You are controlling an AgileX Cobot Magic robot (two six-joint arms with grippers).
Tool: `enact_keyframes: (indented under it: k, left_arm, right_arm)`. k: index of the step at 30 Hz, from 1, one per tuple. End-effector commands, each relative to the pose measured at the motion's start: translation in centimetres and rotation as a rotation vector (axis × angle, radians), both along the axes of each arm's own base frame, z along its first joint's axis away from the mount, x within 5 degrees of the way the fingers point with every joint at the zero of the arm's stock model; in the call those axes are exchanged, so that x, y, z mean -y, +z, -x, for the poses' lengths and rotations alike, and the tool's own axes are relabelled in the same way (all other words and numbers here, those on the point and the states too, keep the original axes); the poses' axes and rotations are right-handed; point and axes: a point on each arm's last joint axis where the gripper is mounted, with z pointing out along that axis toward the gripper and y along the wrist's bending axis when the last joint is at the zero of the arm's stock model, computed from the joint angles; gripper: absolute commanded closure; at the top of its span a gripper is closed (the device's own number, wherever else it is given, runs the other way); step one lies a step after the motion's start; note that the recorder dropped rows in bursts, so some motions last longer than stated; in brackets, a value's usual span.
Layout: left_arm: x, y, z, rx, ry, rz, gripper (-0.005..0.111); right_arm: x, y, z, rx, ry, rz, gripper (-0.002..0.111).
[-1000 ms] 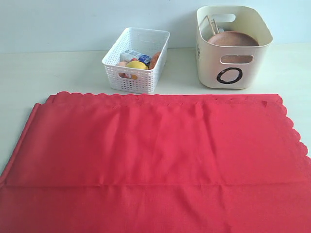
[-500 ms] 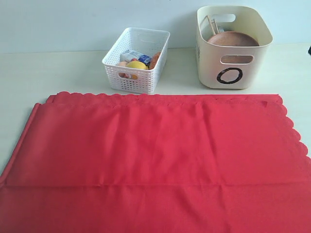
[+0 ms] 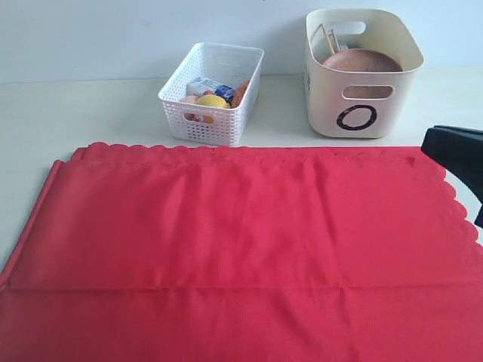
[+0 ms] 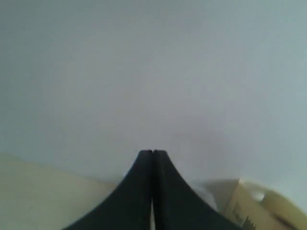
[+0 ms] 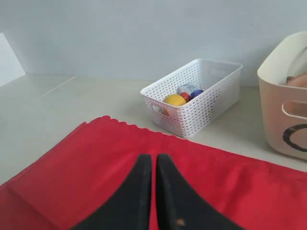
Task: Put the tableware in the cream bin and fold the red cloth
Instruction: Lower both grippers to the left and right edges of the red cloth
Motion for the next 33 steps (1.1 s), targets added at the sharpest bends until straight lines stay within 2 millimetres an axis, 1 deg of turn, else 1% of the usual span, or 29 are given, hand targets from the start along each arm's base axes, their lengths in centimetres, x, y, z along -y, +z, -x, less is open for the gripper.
enact_keyframes:
  k: [1, 2, 4, 6, 8, 11, 17, 20, 23, 27, 33]
  left_arm:
    - [0.8, -2.0, -3.3, -0.225, -0.015, -0.068, 0.105]
    - [1.0, -2.7, -4.1, -0.285, -0.017, -0.08, 0.103]
    - [1.3, -3.8, -5.5, -0.385, -0.022, -0.098, 0.095]
    - [1.6, -5.1, -6.9, -0.486, -0.024, -0.12, 0.084]
    - [1.9, -6.4, -8.1, -0.573, -0.026, -0.138, 0.07]
    - [2.2, -8.2, -9.5, -0.674, -0.034, -0.189, 0.053]
    - [2.7, -11.4, -11.3, -0.873, -0.076, -0.288, 0.034]
    - [2.9, -12.5, -11.8, -0.963, -0.1, -0.311, 0.029]
    - [3.1, -13.2, -12.3, -1.027, -0.124, -0.335, 0.027]
    - [3.2, -14.4, -12.8, -1.076, -0.146, -0.379, 0.027]
    - [3.1, -16.0, -13.3, -1.1, -0.138, -0.398, 0.027]
  right_arm:
    - [0.2, -0.9, -0.6, -0.047, 0.013, -0.011, 0.104]
    - [0.2, -1.1, -0.8, -0.056, 0.016, -0.01, 0.104]
    - [0.2, -1.3, -0.9, -0.069, 0.017, -0.011, 0.104]
    - [0.3, -1.5, -1.1, -0.085, 0.017, -0.016, 0.104]
    - [0.3, -1.6, -1.1, -0.088, 0.02, -0.017, 0.104]
    - [0.3, -1.6, -1.1, -0.086, 0.024, -0.02, 0.104]
    - [0.3, -1.6, -1.1, -0.086, 0.025, -0.02, 0.104]
    - [0.3, -1.6, -1.1, -0.086, 0.025, -0.02, 0.104]
    - [0.3, -1.6, -1.1, -0.086, 0.025, -0.02, 0.104]
    - [0.3, -1.6, -1.1, -0.087, 0.024, -0.022, 0.104]
    - [0.3, -1.5, -1.1, -0.086, 0.025, -0.022, 0.104]
